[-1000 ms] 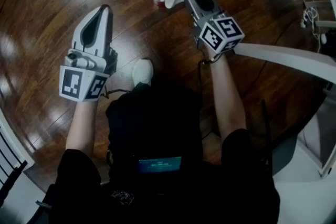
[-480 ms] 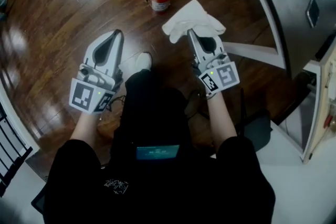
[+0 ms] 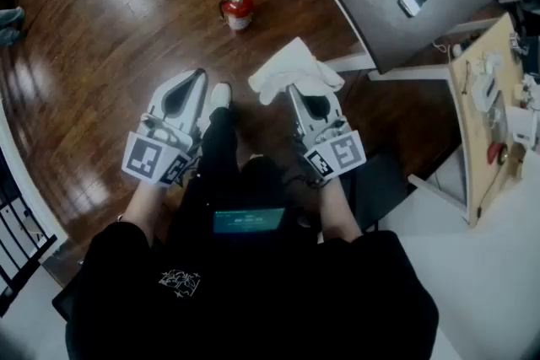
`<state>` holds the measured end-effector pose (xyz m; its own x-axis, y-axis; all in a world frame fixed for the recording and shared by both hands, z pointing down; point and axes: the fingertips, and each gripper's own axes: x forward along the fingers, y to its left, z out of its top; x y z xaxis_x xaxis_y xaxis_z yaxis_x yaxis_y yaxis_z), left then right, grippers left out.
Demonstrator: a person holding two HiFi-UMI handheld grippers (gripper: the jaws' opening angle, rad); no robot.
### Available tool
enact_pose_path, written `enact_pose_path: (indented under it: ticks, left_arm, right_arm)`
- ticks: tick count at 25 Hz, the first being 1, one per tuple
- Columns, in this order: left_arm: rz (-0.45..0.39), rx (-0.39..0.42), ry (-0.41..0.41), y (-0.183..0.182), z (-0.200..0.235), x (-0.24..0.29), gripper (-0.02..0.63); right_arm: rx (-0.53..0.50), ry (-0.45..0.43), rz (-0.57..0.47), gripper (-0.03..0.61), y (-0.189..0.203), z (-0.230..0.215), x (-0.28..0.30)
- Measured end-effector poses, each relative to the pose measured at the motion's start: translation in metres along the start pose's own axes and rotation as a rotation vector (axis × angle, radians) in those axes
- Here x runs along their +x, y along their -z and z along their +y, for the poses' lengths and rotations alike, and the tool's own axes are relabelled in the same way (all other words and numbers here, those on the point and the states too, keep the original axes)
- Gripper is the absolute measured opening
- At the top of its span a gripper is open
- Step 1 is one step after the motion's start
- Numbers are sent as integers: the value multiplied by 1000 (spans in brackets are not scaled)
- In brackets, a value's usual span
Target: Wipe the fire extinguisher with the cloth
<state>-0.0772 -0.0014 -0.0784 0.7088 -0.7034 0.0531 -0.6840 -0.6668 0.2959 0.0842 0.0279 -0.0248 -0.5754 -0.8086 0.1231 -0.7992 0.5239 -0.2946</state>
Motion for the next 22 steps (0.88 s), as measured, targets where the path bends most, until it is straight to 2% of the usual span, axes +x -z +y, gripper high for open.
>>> enact_pose_path:
  ticks: [5,9,14,19,22]
  left_arm:
    - [-10,1,27,-38,-77,-33,0]
    - [-40,22,40,-59,-134,-66,0]
    - [-95,26,21,-70,-160,-84,-1]
    - [-123,22,-28,-74,-191,-143,-2]
    - [-146,12,-64,-84,-194,-156,-2]
  right_arm:
    - [-21,-6,5,93,-44,57,-64]
    - [-26,-10,-50,92,-73,96,-114]
    - [-54,-19,-83,92,-88,113,-134]
    - [-69,-56,-108,94,-92,160,-174]
    - [-60,-66,-106,94,-95,169,-181]
